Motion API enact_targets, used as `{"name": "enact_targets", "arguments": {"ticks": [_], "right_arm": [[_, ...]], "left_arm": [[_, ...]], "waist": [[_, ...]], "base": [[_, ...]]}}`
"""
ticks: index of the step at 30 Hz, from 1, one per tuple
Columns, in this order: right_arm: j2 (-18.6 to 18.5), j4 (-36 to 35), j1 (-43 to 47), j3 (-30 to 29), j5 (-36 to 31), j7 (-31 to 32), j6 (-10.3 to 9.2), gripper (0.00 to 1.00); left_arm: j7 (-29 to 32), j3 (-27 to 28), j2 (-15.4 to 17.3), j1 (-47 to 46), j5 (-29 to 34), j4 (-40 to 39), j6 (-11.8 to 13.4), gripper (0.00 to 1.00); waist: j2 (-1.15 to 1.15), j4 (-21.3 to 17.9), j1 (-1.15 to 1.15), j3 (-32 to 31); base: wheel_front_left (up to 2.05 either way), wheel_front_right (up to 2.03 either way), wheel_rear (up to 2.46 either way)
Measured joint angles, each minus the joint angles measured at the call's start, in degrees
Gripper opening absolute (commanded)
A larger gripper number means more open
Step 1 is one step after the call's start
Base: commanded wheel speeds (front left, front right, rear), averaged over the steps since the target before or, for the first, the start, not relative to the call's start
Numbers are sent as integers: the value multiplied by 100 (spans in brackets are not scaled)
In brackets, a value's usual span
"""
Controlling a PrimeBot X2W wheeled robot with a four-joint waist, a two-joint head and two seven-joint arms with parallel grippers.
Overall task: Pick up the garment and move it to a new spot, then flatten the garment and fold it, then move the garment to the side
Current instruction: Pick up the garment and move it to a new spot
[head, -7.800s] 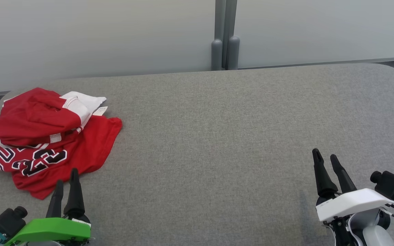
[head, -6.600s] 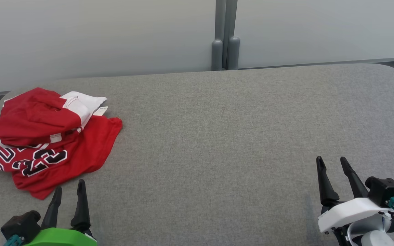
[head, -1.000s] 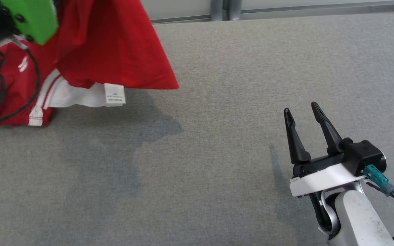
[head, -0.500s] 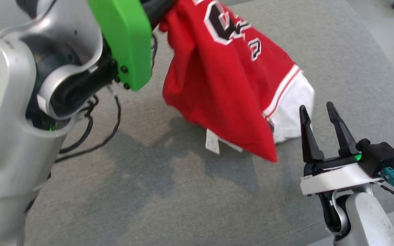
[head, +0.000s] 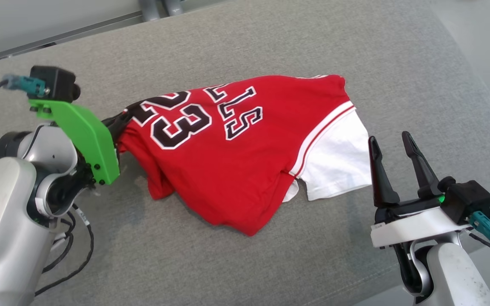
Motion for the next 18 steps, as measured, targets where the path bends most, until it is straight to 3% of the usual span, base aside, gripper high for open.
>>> {"name": "enact_targets", "arguments": {"ticks": [1, 2, 7, 10, 12, 18], "right_arm": [[1, 0, -13, 9, -48, 0, 0, 100], [1, -3, -25, 11, -100, 0, 0, 100], [3, -2, -28, -46, -310, 0, 0, 100], [5, 1, 5, -60, -392, 0, 0, 100], [5, -2, 73, -101, -438, 0, 0, 100], [4, -38, 321, -194, -625, 0, 0, 100]], "left_arm": [[-110, 29, -2, 49, 0, 103, -20, 63], [-214, 36, -2, 94, 1, 167, -77, 100], [-928, -34, 31, 315, 374, 227, -237, 100], [-1757, -10, 82, 650, 918, -16, 35, 100], [-2125, -9, -53, 1099, 1006, -290, 260, 100], [-2374, -354, -624, 2405, 709, -943, 545, 100]], "waist": [[0, 33, 0, 1], [0, 69, 0, -1], [0, 267, 0, -64], [0, 348, 0, -182], [0, 399, 0, -276], [0, 688, 0, -446]], "base": [[0, 0, 0], [0, 0, 0], [0, 0, 0], [0, 0, 0], [0, 0, 0], [0, 0, 0]]}}
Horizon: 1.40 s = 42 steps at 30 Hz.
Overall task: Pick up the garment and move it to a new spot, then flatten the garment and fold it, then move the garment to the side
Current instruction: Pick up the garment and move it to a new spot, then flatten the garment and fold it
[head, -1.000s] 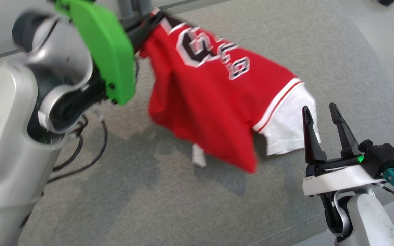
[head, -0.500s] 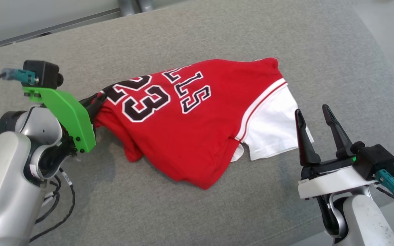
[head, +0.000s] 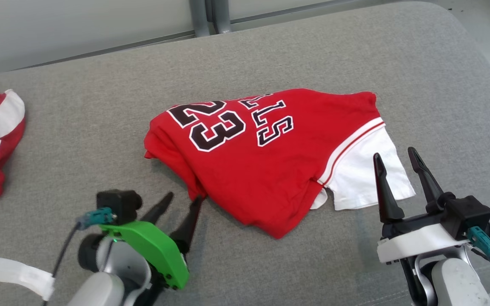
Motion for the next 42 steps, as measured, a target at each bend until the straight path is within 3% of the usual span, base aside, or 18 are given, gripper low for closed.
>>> {"name": "enact_targets", "arguments": {"ticks": [9, 17, 18, 19, 23, 27, 33, 37, 41, 42], "right_arm": [[-3, 19, -80, 141, -104, 0, 0, 100], [-2, 41, -91, 163, -100, 0, 0, 100], [-2, 41, -83, 147, -98, 0, 0, 100], [-3, 40, -75, 140, -86, 0, 0, 100], [-1, 40, -70, 131, -4, 0, 0, 100], [-2, 26, -51, 76, 64, 0, 0, 100], [-3, 38, -85, 189, 199, 0, 0, 100], [-1, 34, -257, 319, 289, 0, 0, 100], [0, 16, -357, 415, 391, 0, 0, 100], [-3, 21, -369, 425, 407, 0, 0, 100]], "left_arm": [[54, -381, -872, -136, -405, 650, -256, 100], [105, -310, -1099, -472, -689, 1360, -436, 100], [105, -325, -1096, -500, -687, 1433, -468, 66], [101, -323, -1102, -532, -686, 1492, -498, 0], [223, -503, -1012, -716, -553, 1516, -687, 0], [619, -684, -866, -987, -478, 810, -754, 0], [1482, -822, -835, -1775, -415, -115, -594, 0], [1939, -892, -993, -2493, -271, 99, -460, 0], [2042, -834, -1042, -3172, -60, 843, -388, 0], [2007, -814, -1043, -3302, 18, 1096, -386, 15]], "waist": [[0, 406, 0, 9], [0, 177, 0, 102], [0, 142, 0, 113], [0, 109, 0, 124], [0, -22, 0, 158], [0, -101, 0, 193], [0, -174, 0, 267], [0, -328, 0, 343], [0, -558, 0, 454], [0, -621, 0, 490]], "base": [[0, 0, 0], [0, 0, 0], [0, 0, 0], [0, 0, 0], [0, 0, 0], [0, 0, 0], [0, 0, 0], [0, 0, 0], [0, 0, 0], [0, 0, 0]]}}
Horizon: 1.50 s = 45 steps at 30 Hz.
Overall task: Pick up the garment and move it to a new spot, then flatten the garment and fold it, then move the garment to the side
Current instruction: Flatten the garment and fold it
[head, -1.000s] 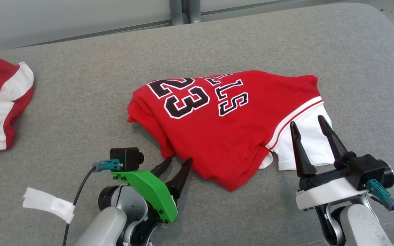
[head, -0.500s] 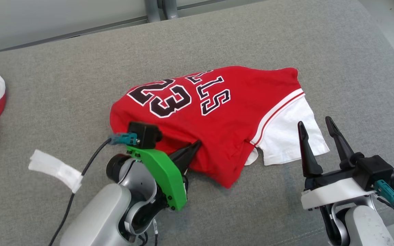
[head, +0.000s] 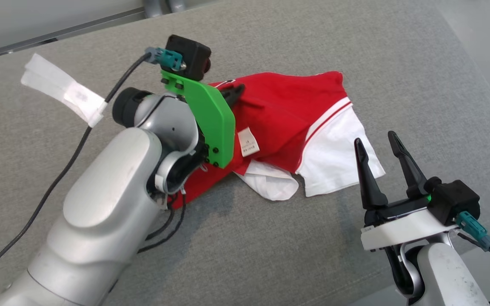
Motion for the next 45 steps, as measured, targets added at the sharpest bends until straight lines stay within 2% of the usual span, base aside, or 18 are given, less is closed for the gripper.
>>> {"name": "enact_targets", "arguments": {"ticks": [1, 2, 3, 4, 8, 12, 17, 22, 27, 31, 45], "right_arm": [[0, 0, 0, 0, 0, 0, 0, 100], [1, 19, -6, 37, 37, 0, 0, 100], [1, 21, -5, 44, 49, 0, 0, 100], [1, 21, -5, 44, 49, 0, 0, 100], [0, 32, 6, 46, 115, 0, 0, 100], [0, 31, 103, -132, 143, 0, 0, 100], [2, 41, 184, -190, 82, 0, 0, 100], [5, 65, 203, -167, -1, 0, 0, 100], [4, 91, 291, -196, -83, 0, 0, 100], [4, 91, 291, -180, -120, 0, 0, 100], [3, 108, 257, -192, -54, 0, 0, 100]], "left_arm": [[0, 0, 0, 0, 0, 0, 0, 36], [-164, 8, -9, -211, 165, 485, -20, 63], [-241, -22, -7, -305, 245, 736, -27, 100], [-241, -22, -7, -305, 245, 736, -27, 100], [-565, -92, 10, -399, 460, 1678, -131, 100], [-860, -245, 30, -325, 514, 2199, -411, 100], [-1106, -288, 64, -168, 498, 1827, -583, 100], [-1066, -434, 254, 294, 442, 722, -657, 100], [-857, -632, 594, 966, 461, -389, -449, 100], [-969, -660, 795, 1227, 720, -539, -158, 100], [-1260, -1021, 560, 1187, 1195, -215, -58, 100]], "waist": [[0, 0, 0, 0], [0, -126, 0, 73], [0, -189, 0, 113], [0, -189, 0, 113], [0, -421, 0, 258], [0, -525, 0, 384], [0, -380, 0, 357], [0, -130, 0, 193], [0, 129, 0, 2], [0, 289, 0, -94], [0, 322, 0, 20]], "base": [[0, 0, 0], [0, 0, 0], [0, 0, 0], [0, 0, 0], [0, 0, 0], [0, 0, 0], [0, 0, 0], [0, 0, 0], [0, 0, 0], [0, 0, 0], [0, 0, 0]]}}
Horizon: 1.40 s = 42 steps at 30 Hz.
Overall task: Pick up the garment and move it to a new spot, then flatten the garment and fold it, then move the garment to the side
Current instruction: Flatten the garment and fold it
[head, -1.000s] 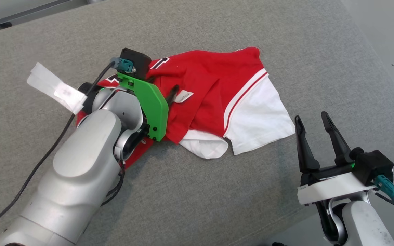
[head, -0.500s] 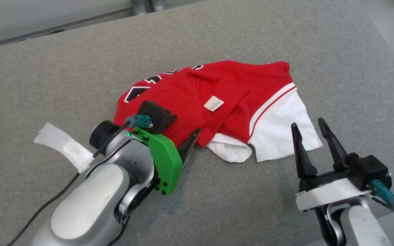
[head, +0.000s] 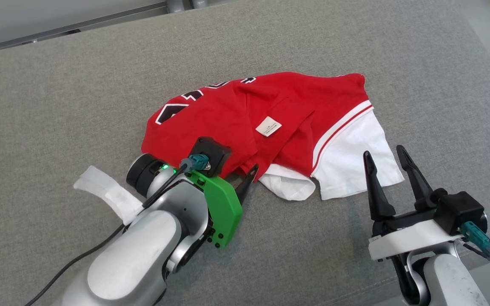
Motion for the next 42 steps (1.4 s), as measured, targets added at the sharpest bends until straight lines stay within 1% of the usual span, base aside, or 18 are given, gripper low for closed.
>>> {"name": "enact_targets", "arguments": {"ticks": [2, 9, 10, 11, 12, 13, 14, 20, 23, 26, 30, 35, 37, 40, 41, 42], "right_arm": [[1, 4, -13, 12, 26, 0, 0, 100], [0, 10, -67, 59, 93, 0, 0, 100], [0, 10, -67, 59, 98, 0, 0, 100], [1, 13, -66, 57, 101, 0, 0, 100], [0, 15, -66, 53, 103, 0, 0, 100], [1, 20, -66, 44, 123, 0, 0, 100], [0, 25, -65, 40, 147, 0, 0, 100], [0, 52, -33, -24, 149, 0, 0, 100], [1, 63, 40, -65, 149, 0, 0, 100], [0, 75, 53, -105, 145, 0, 0, 100], [-1, 94, 143, -146, 113, 0, 0, 100], [1, 109, 194, -164, 87, 0, 0, 100], [0, 120, 233, -162, 79, 0, 0, 100], [0, 142, 265, -145, 36, 0, 0, 100], [1, 153, 267, -142, 30, 0, 0, 100], [3, 158, 268, -144, 11, 0, 0, 100]], "left_arm": [[-48, -7, -35, -65, 38, 113, 40, 100], [-171, -94, -85, -278, 250, 581, 63, 100], [-203, -114, -81, -302, 308, 632, 63, 96], [-231, -120, -80, -327, 333, 678, 63, 69], [-253, -121, -75, -349, 338, 712, 63, 47], [-283, -120, -71, -363, 339, 733, 63, 39], [-292, -115, -65, -375, 339, 751, 62, 0], [-333, -7, 31, -397, 213, 577, 30, 0], [-314, 147, 109, -337, -29, 241, 14, 0], [-259, 378, 271, -158, -358, -296, 22, 0], [-81, 680, 610, 156, -808, -1240, 51, 0], [63, 1017, 1214, 867, -1235, -2292, 261, 0], [53, 1139, 1404, 1263, -1470, -2494, 344, 0], [-97, 1229, 1691, 1892, -1635, -2482, 398, 0], [-171, 1250, 1730, 2089, -1756, -2425, 389, 7], [-250, 1261, 1741, 2272, -1841, -2339, 364, 24]], "waist": [[0, -21, 0, 21], [0, -108, 0, 85], [0, -120, 0, 93], [0, -131, 0, 100], [0, -140, 0, 104], [0, -146, 0, 104], [0, -150, 0, 101], [0, -123, 0, 47], [0, -73, 0, 3], [0, -2, 0, -48], [0, 123, 0, -121], [0, 325, 0, -197], [0, 423, 0, -212], [0, 578, 0, -223], [0, 629, 0, -223], [0, 681, 0, -223]], "base": [[0, 0, 0], [0, 0, 0], [0, 0, 0], [0, 0, 0], [0, 0, 0], [0, 0, 0], [0, 0, 0], [0, 0, 0], [0, 0, 0], [0, 0, 0], [0, 0, 0], [0, 0, 0], [0, 0, 0], [0, 0, 0], [0, 0, 0], [0, 0, 0]]}}
